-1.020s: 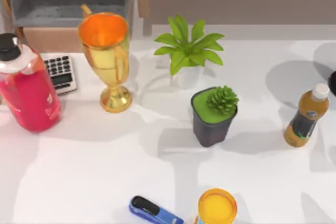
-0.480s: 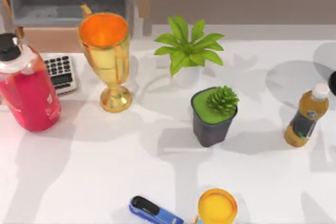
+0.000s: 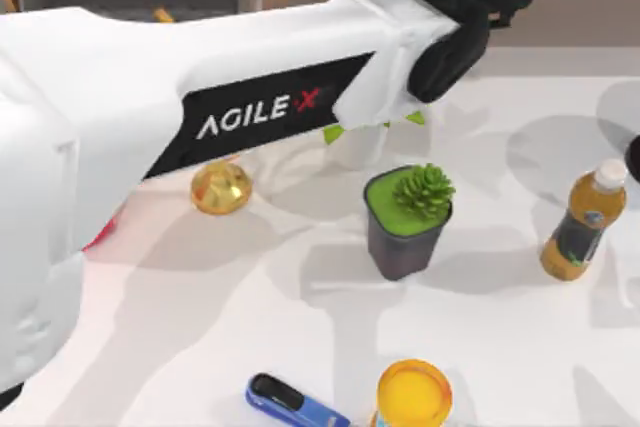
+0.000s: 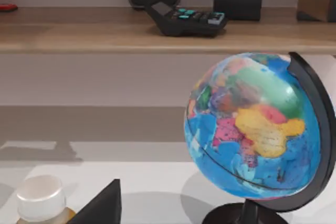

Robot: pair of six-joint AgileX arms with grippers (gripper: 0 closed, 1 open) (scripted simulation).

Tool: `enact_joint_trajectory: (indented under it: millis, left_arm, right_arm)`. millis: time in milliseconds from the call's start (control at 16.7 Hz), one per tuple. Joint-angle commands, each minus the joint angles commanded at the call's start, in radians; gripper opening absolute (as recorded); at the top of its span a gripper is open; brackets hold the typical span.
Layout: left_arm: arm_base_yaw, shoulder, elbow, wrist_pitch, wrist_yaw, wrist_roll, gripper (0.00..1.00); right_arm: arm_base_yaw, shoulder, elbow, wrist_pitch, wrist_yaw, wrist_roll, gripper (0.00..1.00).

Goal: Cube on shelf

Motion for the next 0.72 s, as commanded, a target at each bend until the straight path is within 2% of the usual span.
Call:
enact_joint_trajectory:
  millis: [300, 720]
  left_arm:
    - [-0.025, 0.179, -0.196, 0.266, -0.105, -0.195, 0.0]
    - [-0.004, 0.225, -0.242, 0.32, -0.132, -0.243, 0.0]
  right_arm:
    - [0.0, 0.0, 0.0, 0.0, 0.0, 0.0, 1.0]
    - [0.0, 0.0, 0.0, 0.0, 0.0, 0.0, 1.0]
